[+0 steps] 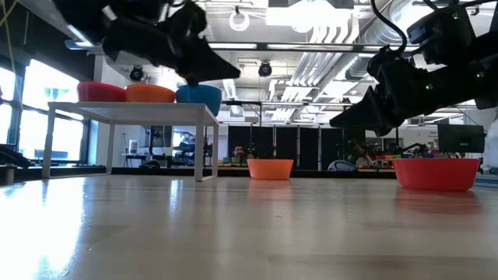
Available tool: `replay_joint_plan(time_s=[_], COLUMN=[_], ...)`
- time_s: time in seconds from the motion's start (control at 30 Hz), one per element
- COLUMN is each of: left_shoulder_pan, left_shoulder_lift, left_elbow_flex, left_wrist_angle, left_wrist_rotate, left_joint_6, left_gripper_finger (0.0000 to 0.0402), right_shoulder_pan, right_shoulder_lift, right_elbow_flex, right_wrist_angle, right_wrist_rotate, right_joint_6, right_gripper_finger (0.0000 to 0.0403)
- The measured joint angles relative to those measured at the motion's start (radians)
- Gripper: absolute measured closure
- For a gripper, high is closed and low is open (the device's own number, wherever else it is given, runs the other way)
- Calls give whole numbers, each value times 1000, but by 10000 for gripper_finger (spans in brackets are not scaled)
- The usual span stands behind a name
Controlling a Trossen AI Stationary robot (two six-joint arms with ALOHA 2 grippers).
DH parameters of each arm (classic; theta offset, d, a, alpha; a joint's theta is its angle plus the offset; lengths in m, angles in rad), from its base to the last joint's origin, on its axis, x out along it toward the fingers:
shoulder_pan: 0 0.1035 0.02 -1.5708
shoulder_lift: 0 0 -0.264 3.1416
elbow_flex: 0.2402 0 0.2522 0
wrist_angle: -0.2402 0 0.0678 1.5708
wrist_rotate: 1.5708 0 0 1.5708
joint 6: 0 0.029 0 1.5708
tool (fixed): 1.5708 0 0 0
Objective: Pick & Place Mini bowls
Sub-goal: Stack the red bowl on top of the other red bowls on the shelf
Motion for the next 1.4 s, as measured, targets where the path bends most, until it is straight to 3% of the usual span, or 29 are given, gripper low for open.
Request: replay_joint_plan(time_s=[0.27,0.47,0.6,0.73,0.87,0.97,1.2,1.4], left_shoulder_pan=[1,0,0,0,-1,-1,-1,-1], left_shoulder_lift=[-88,-122,-119,-119,-119,-119,-119,-119], left_elbow_flex=[-248,-372,-406,-409,-410,-410,-410,-410], left_wrist_angle=[378,508,511,504,504,504,481,481], left_wrist_rotate=[-98,-89,-85,-32,37,60,72,72], left_joint_6=[88,90,87,72,71,66,63,63], left_gripper_finger=[401,401,401,401,401,401,401,401], right_shoulder_pan=[0,0,-1,-14,-73,-127,-212,-318], right_shoulder_lift=[-17,-170,-328,-442,-467,-467,-465,-465], right_elbow_flex=[4,4,57,228,379,430,439,439], right_wrist_angle=[-18,-181,-509,-1058,-1523,-1762,-1999,-2000], right_wrist_rotate=[28,103,172,230,267,225,133,37], right_joint_6=[115,224,313,453,699,861,931,720], right_gripper_finger=[403,403,403,403,402,391,310,255])
